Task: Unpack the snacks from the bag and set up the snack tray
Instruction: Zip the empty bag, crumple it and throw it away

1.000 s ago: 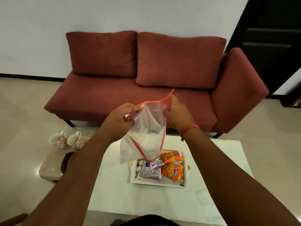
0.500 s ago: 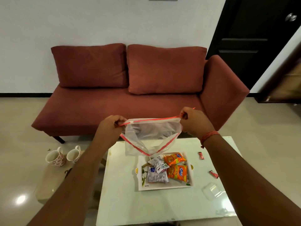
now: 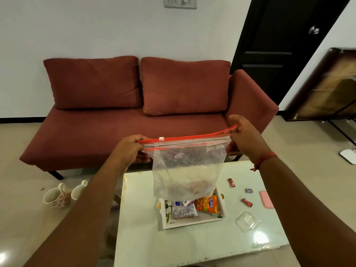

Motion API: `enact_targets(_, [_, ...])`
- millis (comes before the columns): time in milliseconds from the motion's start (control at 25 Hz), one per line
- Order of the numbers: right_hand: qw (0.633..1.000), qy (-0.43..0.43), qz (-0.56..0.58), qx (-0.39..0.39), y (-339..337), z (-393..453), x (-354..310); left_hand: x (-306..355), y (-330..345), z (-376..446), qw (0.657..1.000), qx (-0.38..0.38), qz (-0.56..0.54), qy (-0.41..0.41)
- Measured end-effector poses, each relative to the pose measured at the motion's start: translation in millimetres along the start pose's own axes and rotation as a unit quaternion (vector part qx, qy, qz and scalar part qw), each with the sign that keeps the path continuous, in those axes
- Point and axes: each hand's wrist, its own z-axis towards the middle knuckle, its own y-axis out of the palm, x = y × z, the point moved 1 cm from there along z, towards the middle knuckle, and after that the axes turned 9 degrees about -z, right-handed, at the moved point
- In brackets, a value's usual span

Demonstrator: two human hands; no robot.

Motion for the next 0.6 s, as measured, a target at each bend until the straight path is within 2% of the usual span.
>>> enact_targets(120, [0.986, 0.022, 0.157, -0.049, -15, 6, -6, 7, 10, -1, 0.989, -0.035, -0.143, 0.006])
enact_targets(280, [0.961, -0.047, 0.244, -0.118, -48, 20, 2, 15, 22, 5, 0.958, -0.081, -0.274, 0.036])
enact_targets(360, [0.958, -0.069, 0.255, -0.108, -62, 30, 8, 15, 36, 8, 0.943, -0.129, -0.297, 0.078])
enact_targets(440, [0.972, -0.079, 0.218, -0.049, -72, 43, 12, 14, 57, 12, 0.939, -0.174, -0.269, 0.122])
enact_targets(480, [0.980, -0.085, 0.177, -0.014, -76, 49, 14, 13, 70, 16, 0.945, -0.174, -0.241, 0.135])
enact_targets(520, [0.986, -0.092, 0.135, 0.017, -82, 57, 17, 13, 85, 20, 0.959, -0.142, -0.200, 0.142])
enact_targets(600, [0.989, -0.099, 0.087, 0.069, -98, 72, 24, 16, 116, 30, 0.983, -0.012, -0.111, 0.146])
